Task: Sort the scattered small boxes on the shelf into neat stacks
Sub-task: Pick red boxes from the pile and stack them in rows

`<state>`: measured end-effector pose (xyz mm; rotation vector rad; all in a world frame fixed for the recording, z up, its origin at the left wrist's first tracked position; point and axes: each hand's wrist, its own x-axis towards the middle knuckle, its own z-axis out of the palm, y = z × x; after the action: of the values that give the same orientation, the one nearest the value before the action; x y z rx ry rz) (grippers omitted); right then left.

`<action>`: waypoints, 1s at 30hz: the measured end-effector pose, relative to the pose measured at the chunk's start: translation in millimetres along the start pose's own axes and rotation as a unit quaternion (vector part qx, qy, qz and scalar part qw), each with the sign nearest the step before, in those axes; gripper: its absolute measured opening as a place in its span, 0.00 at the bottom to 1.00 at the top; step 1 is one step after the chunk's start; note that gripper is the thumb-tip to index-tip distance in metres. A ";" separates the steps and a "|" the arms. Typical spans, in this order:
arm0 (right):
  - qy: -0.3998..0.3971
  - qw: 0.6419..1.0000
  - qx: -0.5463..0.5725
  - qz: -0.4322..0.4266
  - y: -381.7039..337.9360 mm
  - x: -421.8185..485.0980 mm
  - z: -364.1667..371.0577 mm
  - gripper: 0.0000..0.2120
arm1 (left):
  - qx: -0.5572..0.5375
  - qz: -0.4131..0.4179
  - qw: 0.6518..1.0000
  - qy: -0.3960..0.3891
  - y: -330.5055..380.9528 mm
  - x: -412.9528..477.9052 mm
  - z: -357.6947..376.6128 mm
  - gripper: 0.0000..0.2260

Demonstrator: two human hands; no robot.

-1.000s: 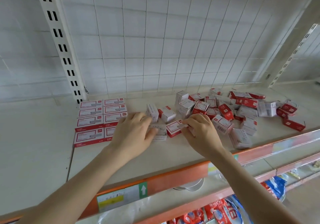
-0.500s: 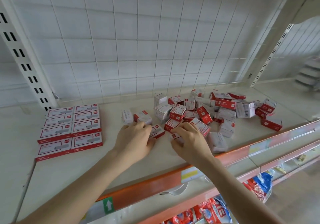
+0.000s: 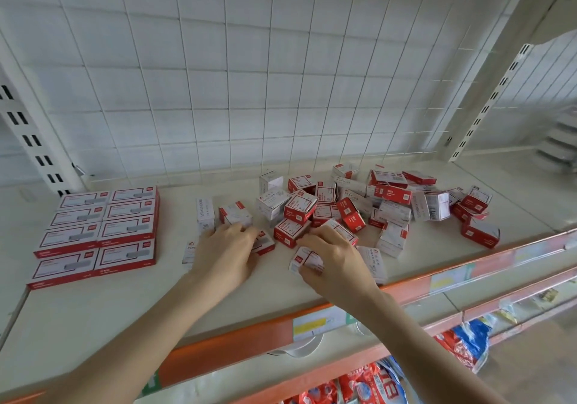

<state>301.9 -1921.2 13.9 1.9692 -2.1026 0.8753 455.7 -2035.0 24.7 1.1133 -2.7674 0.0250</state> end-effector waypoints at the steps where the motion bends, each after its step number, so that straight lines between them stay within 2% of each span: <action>1: -0.004 1.000 0.001 -0.003 0.6 -0.4 -1.2 0.15 | 0.000 0.003 1.000 0.004 0.8 -0.9 0.3 0.19; 5: -0.017 1.000 0.001 -0.007 7.8 2.5 -9.7 0.20 | -0.020 0.007 0.999 0.038 5.6 -6.9 0.0 0.20; 8: -0.021 0.999 -0.004 0.026 15.9 6.3 -17.6 0.21 | -0.060 0.035 0.995 0.076 7.4 -10.4 -0.7 0.18; 11: -0.035 0.999 -0.021 0.022 21.8 1.9 -20.6 0.23 | -0.063 0.058 0.990 0.113 8.9 -10.3 -0.4 0.21; 15: -0.019 0.999 -0.004 0.041 27.3 -3.0 -26.4 0.20 | -0.090 0.073 0.981 0.156 19.8 -7.4 -6.4 0.22; 24: -0.009 0.993 0.006 0.117 67.8 8.9 -53.5 0.15 | -0.121 0.092 0.976 0.159 42.9 9.8 -3.9 0.19; 30: -0.073 0.980 0.046 0.176 75.0 28.0 -55.5 0.23 | -0.104 0.094 0.975 0.171 48.5 25.0 -0.9 0.20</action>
<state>211.0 -1920.0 48.8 1.7785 -2.5952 0.9223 404.6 -2017.1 31.4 0.7153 -2.4873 -0.0460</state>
